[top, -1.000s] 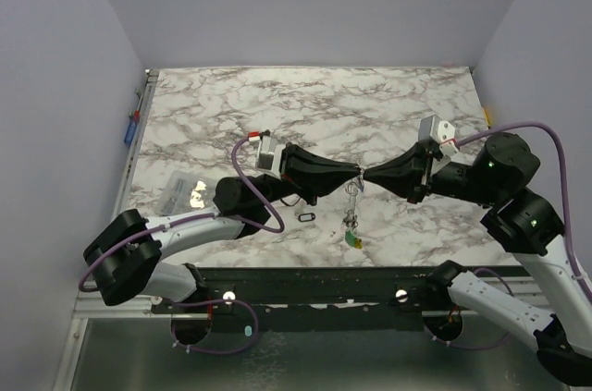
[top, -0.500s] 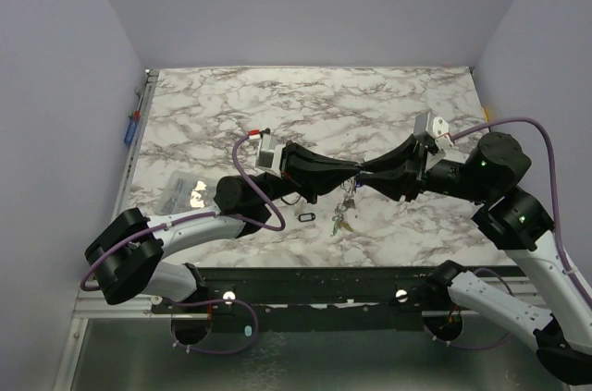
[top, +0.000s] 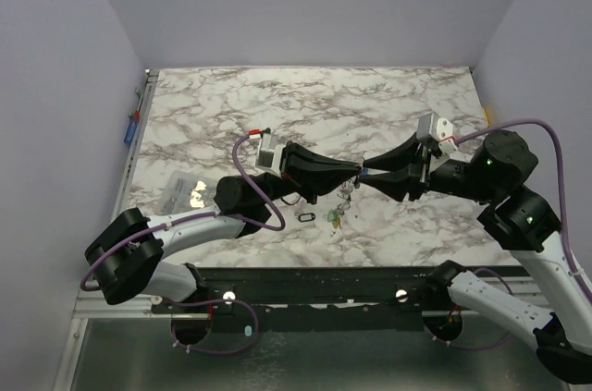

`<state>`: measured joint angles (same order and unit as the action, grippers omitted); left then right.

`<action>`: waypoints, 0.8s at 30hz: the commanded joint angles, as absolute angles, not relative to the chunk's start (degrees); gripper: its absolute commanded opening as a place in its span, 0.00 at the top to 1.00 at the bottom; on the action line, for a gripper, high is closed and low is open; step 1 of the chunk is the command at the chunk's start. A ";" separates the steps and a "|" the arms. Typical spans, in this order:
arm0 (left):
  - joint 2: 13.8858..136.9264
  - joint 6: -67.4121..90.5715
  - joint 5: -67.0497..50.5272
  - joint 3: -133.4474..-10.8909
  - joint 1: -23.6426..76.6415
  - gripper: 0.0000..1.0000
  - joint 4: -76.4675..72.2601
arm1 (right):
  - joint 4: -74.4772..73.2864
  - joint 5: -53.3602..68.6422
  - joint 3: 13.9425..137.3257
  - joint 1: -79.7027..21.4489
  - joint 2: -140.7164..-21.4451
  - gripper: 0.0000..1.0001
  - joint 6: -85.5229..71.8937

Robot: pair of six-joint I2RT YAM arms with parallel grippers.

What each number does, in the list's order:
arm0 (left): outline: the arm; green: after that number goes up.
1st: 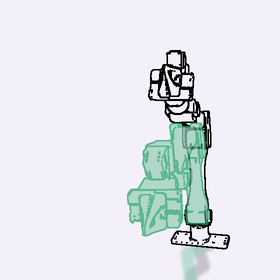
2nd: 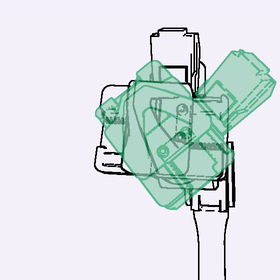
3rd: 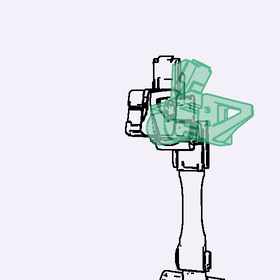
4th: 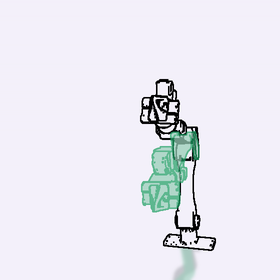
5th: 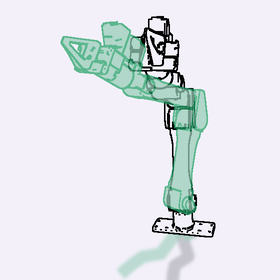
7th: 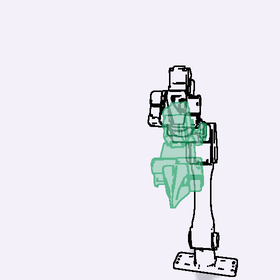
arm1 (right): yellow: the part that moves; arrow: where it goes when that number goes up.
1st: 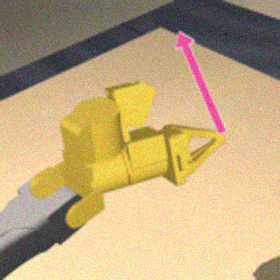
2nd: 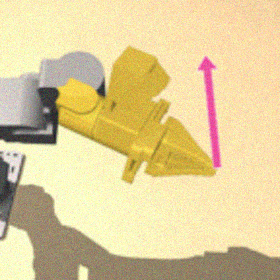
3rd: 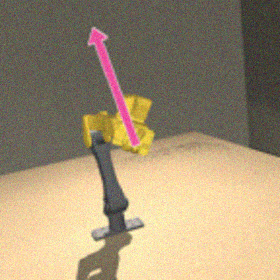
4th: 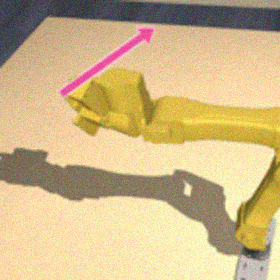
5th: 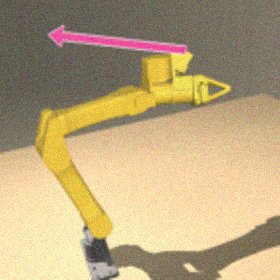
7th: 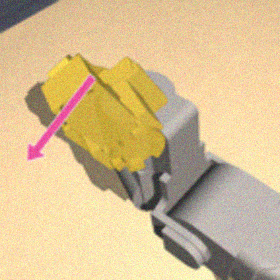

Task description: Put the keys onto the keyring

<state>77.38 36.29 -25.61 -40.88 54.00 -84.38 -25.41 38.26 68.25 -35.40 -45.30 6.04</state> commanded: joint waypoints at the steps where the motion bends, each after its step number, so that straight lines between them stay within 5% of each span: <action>1: 77.16 37.27 -26.24 -42.92 54.14 1.00 -102.06 | -26.61 38.97 69.32 -35.49 -46.21 0.63 6.94; 8: 77.34 37.52 -26.28 -42.98 54.19 1.00 -102.10 | -25.51 39.18 68.40 -35.51 -46.14 0.78 6.68; 12: 77.53 37.53 -26.26 -42.89 54.18 1.00 -102.08 | -25.31 39.53 68.21 -35.51 -46.03 0.98 6.68; 24: 76.59 36.80 -26.28 -40.34 54.14 1.00 -102.07 | -25.98 40.28 68.44 -35.44 -45.90 0.99 8.19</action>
<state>77.41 36.84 -25.65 -40.95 54.00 -84.53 -25.63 39.51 68.25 -35.40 -46.06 6.74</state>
